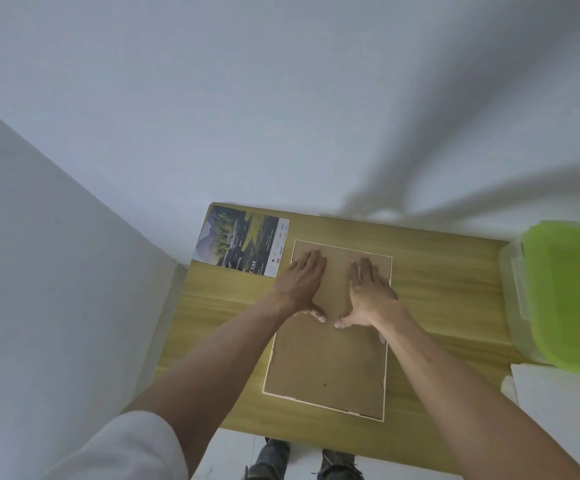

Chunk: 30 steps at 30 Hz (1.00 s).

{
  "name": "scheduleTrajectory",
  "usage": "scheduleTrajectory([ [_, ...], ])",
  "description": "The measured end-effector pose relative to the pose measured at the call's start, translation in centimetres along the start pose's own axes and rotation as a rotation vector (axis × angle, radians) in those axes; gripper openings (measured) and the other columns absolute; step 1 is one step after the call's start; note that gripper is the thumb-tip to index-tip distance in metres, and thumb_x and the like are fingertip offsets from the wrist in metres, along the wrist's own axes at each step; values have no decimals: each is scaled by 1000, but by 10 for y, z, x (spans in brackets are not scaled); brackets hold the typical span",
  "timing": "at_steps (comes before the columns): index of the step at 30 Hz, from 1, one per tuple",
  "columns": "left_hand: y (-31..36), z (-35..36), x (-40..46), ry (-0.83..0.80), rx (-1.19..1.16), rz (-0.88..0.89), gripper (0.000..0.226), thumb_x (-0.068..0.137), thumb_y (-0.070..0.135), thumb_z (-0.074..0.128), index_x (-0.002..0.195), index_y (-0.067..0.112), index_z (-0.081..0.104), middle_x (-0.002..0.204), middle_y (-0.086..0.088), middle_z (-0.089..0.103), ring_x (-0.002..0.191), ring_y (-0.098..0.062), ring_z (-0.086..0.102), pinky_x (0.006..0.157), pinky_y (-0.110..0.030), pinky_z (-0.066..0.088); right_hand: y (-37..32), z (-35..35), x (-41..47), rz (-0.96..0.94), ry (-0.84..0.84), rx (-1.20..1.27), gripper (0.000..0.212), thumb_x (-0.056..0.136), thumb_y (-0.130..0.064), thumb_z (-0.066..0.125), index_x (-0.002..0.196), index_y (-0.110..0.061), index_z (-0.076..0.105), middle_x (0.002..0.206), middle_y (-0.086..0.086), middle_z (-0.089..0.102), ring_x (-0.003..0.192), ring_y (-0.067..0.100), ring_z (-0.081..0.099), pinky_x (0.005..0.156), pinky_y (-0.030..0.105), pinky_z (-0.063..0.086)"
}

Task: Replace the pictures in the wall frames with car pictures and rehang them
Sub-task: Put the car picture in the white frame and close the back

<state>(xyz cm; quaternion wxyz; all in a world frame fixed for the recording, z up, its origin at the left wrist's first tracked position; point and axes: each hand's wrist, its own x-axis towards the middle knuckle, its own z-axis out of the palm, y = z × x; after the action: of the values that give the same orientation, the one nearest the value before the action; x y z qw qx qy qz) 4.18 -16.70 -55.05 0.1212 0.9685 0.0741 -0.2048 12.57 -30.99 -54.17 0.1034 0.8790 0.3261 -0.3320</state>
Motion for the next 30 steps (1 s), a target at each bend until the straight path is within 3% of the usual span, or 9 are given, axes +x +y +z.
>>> scheduleTrajectory([
  [2,-2,2,0,5,-12,3,135,60,63,81,153,0,7,163,-15,-4,151,-28,-1,122,-39,14,7,6,3,-29,-8,43,145,66,-64,79,153,-7,-22,160,19,-29,150,36,-18,124,47,9],
  [8,-2,0,3,42,39,19,133,52,70,79,148,-2,22,161,-15,10,146,-28,17,117,-38,29,-5,3,4,-4,85,9,147,58,-59,87,156,-2,-8,162,25,-11,152,39,-3,124,45,10],
  [15,-3,4,4,10,2,1,135,58,65,80,153,-1,10,163,-15,1,150,-28,6,122,-39,16,15,22,9,-69,93,266,145,59,-55,88,157,-16,-12,162,9,-25,151,26,-20,124,44,5],
  [18,-2,6,0,-9,-2,-21,133,62,66,78,154,3,4,163,-14,-6,150,-30,-3,123,-43,10,23,28,1,-117,136,332,139,61,-59,85,159,-16,-4,164,5,-21,151,22,-19,124,41,4],
  [22,1,17,-25,154,-215,-169,104,67,57,79,142,8,26,157,-17,7,147,-38,2,121,-46,10,25,53,-27,-30,392,389,107,73,-59,78,154,-9,28,163,14,18,152,28,14,121,41,25],
  [25,5,34,-50,318,-419,-367,78,82,47,71,141,12,33,154,-12,24,140,-31,22,113,-43,31,17,78,-51,204,636,494,70,86,-41,72,142,-8,45,143,18,45,132,36,44,100,45,46],
  [27,7,37,-58,332,-609,-478,63,86,39,69,136,11,44,140,-9,43,128,-29,40,102,-42,42,11,83,-57,395,553,666,56,90,-35,65,137,-10,48,131,16,50,124,36,48,92,43,47],
  [30,8,29,-59,317,-923,-576,46,81,28,74,118,8,58,120,-9,58,110,-28,56,95,-41,48,7,85,-56,449,482,951,33,87,-29,64,113,-10,58,109,15,62,108,35,57,85,40,49],
])
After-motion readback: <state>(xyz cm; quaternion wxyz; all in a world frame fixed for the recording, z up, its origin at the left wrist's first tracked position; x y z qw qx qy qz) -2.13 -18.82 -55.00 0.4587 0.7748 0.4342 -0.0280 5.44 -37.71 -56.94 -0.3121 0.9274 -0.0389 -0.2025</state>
